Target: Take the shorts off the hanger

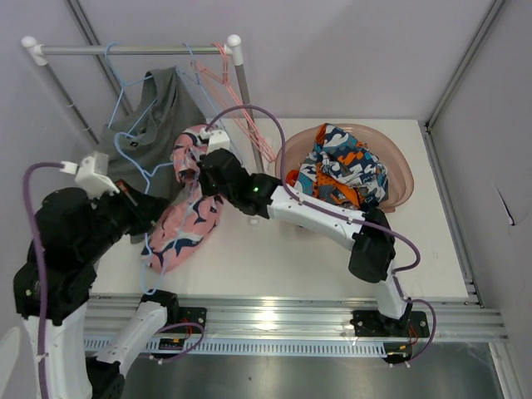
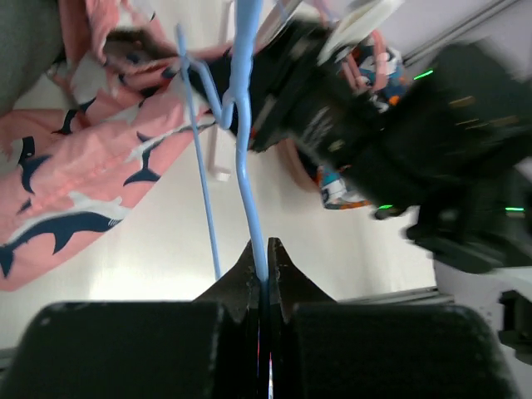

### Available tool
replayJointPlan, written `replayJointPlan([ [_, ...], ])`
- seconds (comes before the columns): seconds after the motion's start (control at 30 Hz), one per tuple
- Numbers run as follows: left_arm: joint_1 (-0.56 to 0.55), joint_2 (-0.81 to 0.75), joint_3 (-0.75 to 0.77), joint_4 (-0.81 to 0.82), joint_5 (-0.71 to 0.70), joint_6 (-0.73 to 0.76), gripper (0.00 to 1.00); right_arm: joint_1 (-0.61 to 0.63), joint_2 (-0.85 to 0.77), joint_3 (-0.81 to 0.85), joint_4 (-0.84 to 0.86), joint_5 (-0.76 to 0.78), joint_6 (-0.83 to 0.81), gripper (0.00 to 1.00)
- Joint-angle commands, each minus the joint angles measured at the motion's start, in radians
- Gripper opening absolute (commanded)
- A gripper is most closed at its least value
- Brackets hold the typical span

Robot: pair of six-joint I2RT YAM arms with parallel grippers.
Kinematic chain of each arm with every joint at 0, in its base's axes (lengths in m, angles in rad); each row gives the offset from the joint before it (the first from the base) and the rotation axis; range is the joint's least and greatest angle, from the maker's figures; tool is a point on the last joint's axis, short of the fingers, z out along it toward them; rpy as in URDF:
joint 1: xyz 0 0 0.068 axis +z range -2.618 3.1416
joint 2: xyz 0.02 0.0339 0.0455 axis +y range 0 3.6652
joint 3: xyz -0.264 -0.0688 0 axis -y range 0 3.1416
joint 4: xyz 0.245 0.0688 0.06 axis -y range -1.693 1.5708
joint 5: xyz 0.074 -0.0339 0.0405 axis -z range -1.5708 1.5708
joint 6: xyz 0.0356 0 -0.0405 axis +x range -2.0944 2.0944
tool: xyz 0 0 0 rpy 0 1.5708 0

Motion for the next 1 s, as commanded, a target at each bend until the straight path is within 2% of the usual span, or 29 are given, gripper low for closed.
replayJointPlan([
  [0.0,-0.016,0.011,0.172,-0.031,-0.067,-0.030,0.00,0.033,-0.104,-0.143,0.050,0.028,0.029,0.00],
  [0.07,-0.016,0.025,0.270,-0.065,-0.121,-0.027,0.00,0.058,-0.173,-0.277,0.079,0.056,0.045,0.00],
  [0.2,-0.016,0.028,0.300,-0.029,-0.222,-0.002,0.00,0.138,-0.299,-0.453,0.107,0.158,0.051,0.00],
  [0.27,-0.016,0.027,0.216,0.023,-0.256,0.028,0.00,0.188,-0.394,-0.505,0.084,0.246,0.051,0.00],
  [0.33,-0.016,-0.011,0.108,0.164,-0.281,0.055,0.00,0.216,-0.462,-0.548,0.049,0.304,0.057,0.00],
  [0.43,-0.016,-0.036,-0.042,0.287,-0.325,0.104,0.00,0.216,-0.601,-0.544,0.000,0.387,0.007,0.00],
  [0.5,-0.016,-0.029,-0.099,0.295,-0.365,0.124,0.00,0.187,-0.678,-0.502,-0.017,0.409,-0.052,0.00],
  [0.67,-0.016,-0.068,-0.219,0.362,-0.365,0.160,0.00,0.088,-0.709,-0.228,-0.033,0.439,-0.288,0.00],
  [0.77,-0.016,-0.087,-0.266,0.373,-0.370,0.180,0.00,0.029,-0.675,-0.093,0.016,0.440,-0.423,0.00],
  [0.8,-0.016,-0.090,-0.275,0.373,-0.368,0.188,0.00,-0.024,-0.663,-0.058,0.020,0.427,-0.458,0.00],
  [0.97,-0.016,-0.107,-0.325,0.373,-0.376,0.208,0.00,-0.184,-0.510,0.197,0.013,0.340,-0.550,0.00],
])
